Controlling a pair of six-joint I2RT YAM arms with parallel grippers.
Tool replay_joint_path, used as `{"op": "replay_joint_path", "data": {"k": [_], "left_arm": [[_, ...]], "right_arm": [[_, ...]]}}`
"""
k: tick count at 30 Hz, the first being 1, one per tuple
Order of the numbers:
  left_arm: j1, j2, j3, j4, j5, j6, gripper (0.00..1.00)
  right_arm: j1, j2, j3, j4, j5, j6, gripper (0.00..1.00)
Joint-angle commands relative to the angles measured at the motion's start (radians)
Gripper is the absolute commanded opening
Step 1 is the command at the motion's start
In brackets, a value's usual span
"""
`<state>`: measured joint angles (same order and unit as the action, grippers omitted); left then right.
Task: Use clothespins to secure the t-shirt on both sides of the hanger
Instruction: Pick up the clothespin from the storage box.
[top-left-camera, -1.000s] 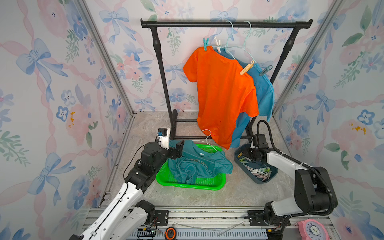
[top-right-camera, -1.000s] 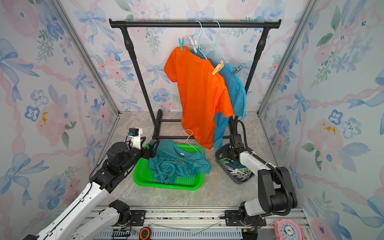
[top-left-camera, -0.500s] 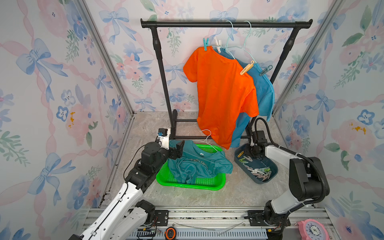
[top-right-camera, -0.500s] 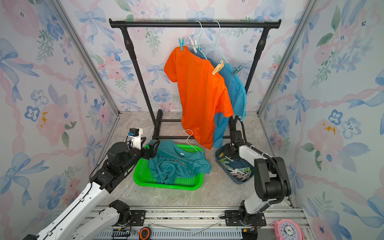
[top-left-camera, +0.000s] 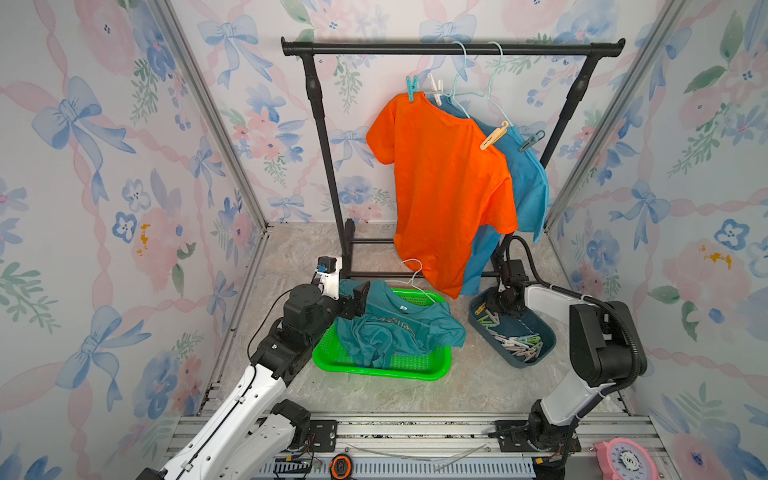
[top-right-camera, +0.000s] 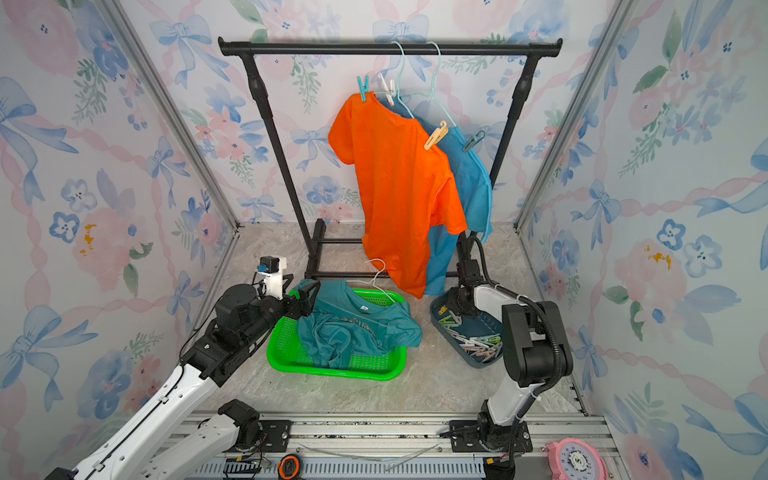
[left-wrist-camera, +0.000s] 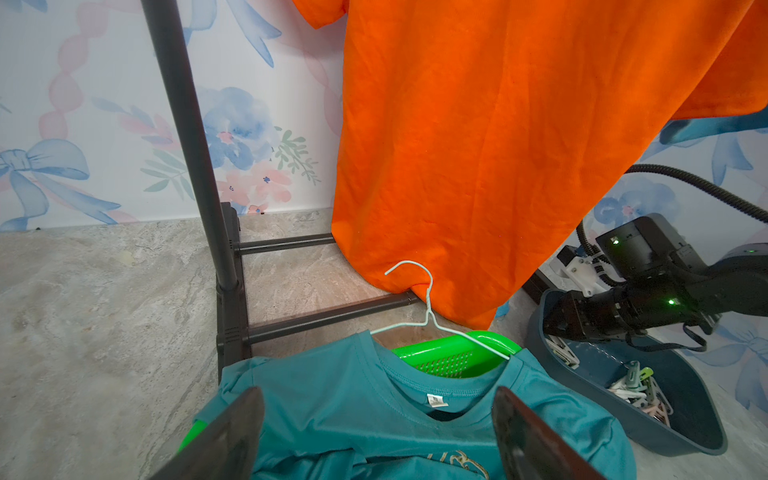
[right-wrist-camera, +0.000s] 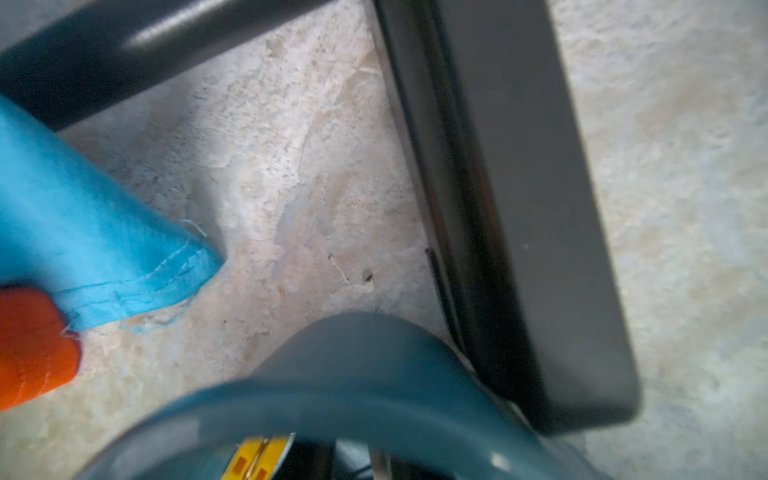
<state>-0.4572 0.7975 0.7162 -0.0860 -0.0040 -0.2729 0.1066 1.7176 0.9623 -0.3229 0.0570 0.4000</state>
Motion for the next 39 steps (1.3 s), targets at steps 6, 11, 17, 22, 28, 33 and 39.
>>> {"op": "replay_joint_path", "data": {"k": [6, 11, 17, 22, 28, 33, 39], "left_arm": [[-0.005, -0.004, -0.011, -0.02, -0.011, 0.014, 0.88], [-0.005, 0.007, -0.008, -0.019, 0.013, 0.014, 0.88], [-0.005, -0.009, -0.022, 0.025, 0.056, 0.005, 0.88], [-0.008, -0.011, -0.02, 0.056, 0.112, -0.015, 0.87], [-0.079, 0.009, 0.0, 0.103, 0.153, -0.06, 0.83], [-0.227, 0.062, -0.028, 0.21, 0.098, -0.091, 0.75], [-0.421, 0.218, -0.023, 0.387, -0.049, -0.102, 0.74]], "right_arm": [[0.02, -0.016, 0.003, -0.051, 0.046, 0.002, 0.14], [0.024, -0.093, -0.013, -0.059, 0.062, -0.004, 0.07], [0.018, -0.258, -0.072, -0.047, 0.052, 0.019, 0.04], [0.006, -0.442, -0.104, -0.069, 0.034, 0.036, 0.04], [0.001, -0.683, -0.108, -0.073, -0.042, 0.075, 0.03], [0.03, -0.816, -0.088, -0.06, -0.098, 0.159, 0.02], [0.118, -0.898, -0.081, 0.025, -0.093, 0.281, 0.01]]}}
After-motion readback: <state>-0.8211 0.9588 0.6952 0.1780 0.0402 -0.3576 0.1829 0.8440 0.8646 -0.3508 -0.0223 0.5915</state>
